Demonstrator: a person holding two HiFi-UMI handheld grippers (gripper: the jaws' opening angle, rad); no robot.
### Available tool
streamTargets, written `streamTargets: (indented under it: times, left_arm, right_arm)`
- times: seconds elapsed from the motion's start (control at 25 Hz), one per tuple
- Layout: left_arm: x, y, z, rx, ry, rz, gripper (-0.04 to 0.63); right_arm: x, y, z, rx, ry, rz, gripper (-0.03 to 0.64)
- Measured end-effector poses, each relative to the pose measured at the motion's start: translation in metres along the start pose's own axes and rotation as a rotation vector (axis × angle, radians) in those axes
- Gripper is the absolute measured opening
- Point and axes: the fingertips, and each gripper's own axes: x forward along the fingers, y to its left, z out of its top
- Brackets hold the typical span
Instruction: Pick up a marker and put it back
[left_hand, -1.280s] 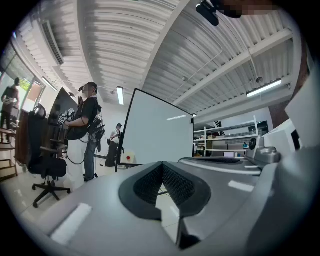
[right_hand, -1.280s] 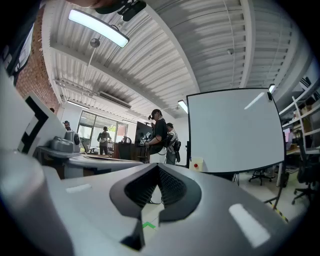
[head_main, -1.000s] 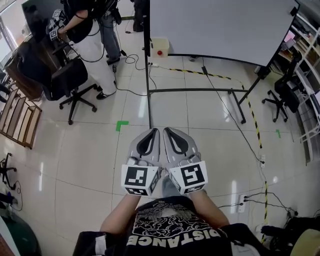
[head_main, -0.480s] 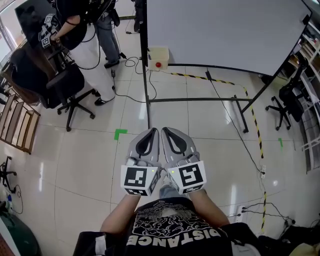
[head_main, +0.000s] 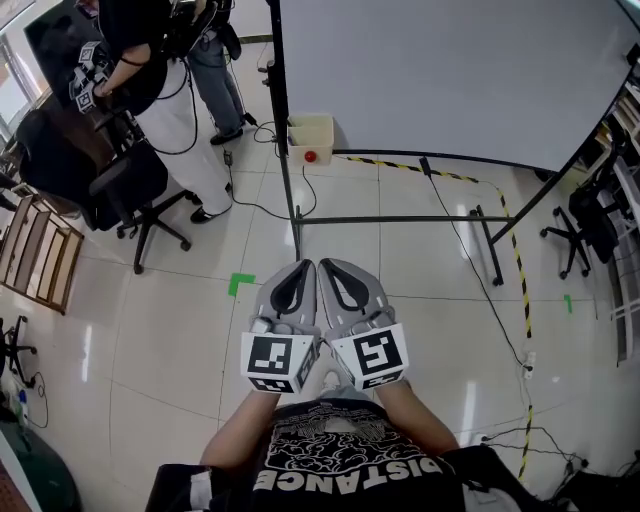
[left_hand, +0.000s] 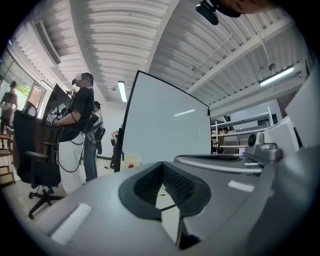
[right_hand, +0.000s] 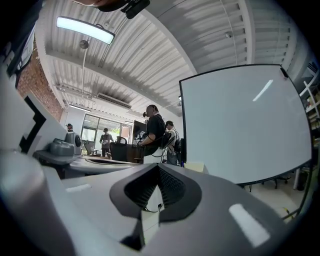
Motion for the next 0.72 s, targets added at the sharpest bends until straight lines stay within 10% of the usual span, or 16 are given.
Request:
streamTargets:
  times: [0.72]
  left_arm:
    - [0.065, 0.036, -0.001, -0.005, 0.005, 0.05, 0.006]
  right_arm:
    - [0.062, -0.044, -0.012, 0.001, 0.019, 0.045, 0.0]
